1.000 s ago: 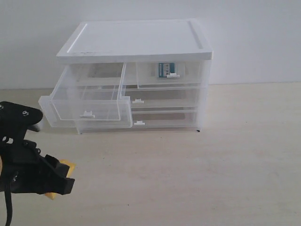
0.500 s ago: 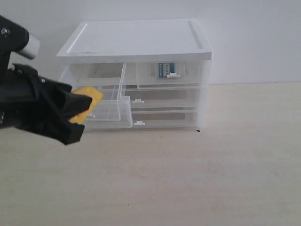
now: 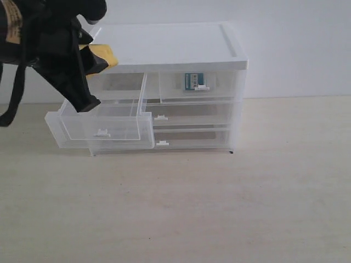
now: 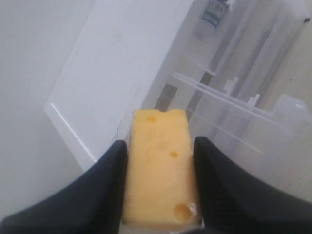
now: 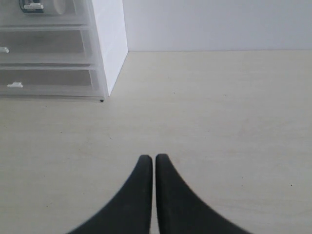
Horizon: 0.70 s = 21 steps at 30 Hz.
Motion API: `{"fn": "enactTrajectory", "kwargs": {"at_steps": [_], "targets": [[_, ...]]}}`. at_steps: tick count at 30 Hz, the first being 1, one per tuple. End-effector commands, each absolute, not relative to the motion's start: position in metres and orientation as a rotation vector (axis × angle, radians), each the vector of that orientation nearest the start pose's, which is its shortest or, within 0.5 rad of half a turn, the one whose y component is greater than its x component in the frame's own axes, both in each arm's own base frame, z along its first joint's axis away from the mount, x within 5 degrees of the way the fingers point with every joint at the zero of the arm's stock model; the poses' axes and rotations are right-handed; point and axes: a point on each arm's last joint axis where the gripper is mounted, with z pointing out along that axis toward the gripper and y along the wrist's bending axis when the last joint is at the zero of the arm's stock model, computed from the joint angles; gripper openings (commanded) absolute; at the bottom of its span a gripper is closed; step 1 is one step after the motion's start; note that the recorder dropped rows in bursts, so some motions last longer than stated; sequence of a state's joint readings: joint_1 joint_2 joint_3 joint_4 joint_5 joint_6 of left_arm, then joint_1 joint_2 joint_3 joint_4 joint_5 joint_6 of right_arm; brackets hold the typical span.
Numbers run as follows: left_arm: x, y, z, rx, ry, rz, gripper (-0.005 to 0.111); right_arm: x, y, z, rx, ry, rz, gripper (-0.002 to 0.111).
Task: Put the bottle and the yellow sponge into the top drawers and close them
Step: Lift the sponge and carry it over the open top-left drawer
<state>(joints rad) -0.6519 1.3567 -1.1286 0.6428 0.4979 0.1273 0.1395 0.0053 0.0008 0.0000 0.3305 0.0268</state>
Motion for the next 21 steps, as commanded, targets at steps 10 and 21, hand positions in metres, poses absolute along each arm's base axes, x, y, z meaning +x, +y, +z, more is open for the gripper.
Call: {"fn": "enactTrajectory", "kwargs": {"at_steps": [10,21], "targets": [[0.327,-0.145,0.332,1.423,1.787,0.088,0.004,0.053,0.007,0.184,-0.110,1.803,0.107,0.000],[0.360,-0.130,0.312,1.437,1.817,-0.166,0.004,0.053,0.007,0.184,-0.110,1.803,0.107,0.000]]}}
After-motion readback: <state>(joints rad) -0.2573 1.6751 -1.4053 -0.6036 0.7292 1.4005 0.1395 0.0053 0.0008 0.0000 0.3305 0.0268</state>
